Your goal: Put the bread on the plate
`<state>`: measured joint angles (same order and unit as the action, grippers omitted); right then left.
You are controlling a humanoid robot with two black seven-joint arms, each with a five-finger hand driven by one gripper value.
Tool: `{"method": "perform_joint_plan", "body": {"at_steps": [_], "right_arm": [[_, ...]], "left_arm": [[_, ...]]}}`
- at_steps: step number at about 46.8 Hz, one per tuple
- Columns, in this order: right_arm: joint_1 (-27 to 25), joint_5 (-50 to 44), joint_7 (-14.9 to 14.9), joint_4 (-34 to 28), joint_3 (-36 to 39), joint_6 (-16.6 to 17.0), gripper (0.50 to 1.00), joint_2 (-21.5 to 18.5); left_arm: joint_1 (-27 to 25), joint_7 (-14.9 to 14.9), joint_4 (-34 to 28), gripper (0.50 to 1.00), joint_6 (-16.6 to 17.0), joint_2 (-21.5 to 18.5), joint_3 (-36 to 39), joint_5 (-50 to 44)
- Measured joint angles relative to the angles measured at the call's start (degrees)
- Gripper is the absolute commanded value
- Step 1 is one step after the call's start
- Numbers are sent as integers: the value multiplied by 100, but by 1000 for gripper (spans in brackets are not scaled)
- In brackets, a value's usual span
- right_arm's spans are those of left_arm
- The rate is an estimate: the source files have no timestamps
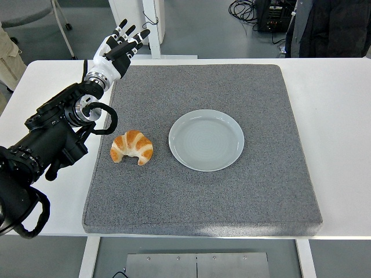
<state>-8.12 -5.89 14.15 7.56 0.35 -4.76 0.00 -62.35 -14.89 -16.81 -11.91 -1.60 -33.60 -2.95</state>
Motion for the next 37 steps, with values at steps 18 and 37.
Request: {"method": "perform_joint_plan", "body": {"at_steps": [18,37], "right_arm": [[0,0,0,0,0,-2,1000,0],[-1,0,0,0,0,-3,1000,0]], "left_arm": [[-283,107,-254,996,65,-572,582,6],[-255,179,-2029,996,598,-1401,718,5]]}}
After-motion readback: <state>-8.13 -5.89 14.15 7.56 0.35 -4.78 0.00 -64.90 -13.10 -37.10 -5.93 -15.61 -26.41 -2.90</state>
